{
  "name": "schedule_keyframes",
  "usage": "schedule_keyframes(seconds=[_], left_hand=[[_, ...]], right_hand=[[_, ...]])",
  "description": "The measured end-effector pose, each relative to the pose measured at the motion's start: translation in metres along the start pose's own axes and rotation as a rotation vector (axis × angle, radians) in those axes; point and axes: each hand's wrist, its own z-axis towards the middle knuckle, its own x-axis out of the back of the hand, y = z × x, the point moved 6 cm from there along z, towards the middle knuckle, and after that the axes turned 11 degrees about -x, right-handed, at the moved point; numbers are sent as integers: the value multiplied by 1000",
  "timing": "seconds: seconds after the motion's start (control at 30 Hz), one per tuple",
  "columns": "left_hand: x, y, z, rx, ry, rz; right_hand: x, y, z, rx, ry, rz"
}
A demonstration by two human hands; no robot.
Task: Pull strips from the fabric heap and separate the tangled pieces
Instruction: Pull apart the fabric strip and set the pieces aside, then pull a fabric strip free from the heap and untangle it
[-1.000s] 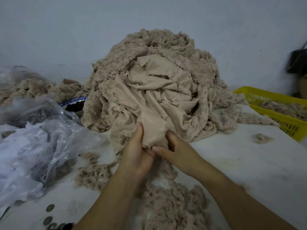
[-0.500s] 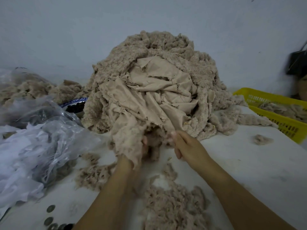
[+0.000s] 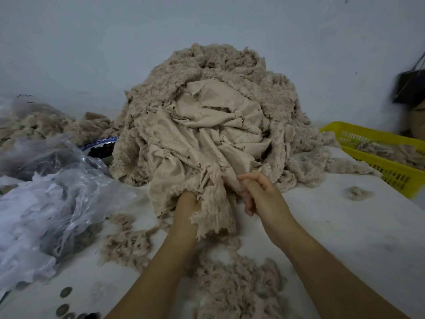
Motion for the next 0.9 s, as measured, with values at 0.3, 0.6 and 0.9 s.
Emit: schedule_keyframes(seconds=[0.3, 0.6, 0.9], left_hand=[[1, 13, 3, -271, 14, 89], [13, 13, 6, -98, 118, -227], [10, 8, 8, -84, 136, -327]], right_hand=[[-39, 8, -9, 146, -94, -396], [-18, 14, -1, -188, -144, 107], [-15, 12, 1, -28, 30, -255]])
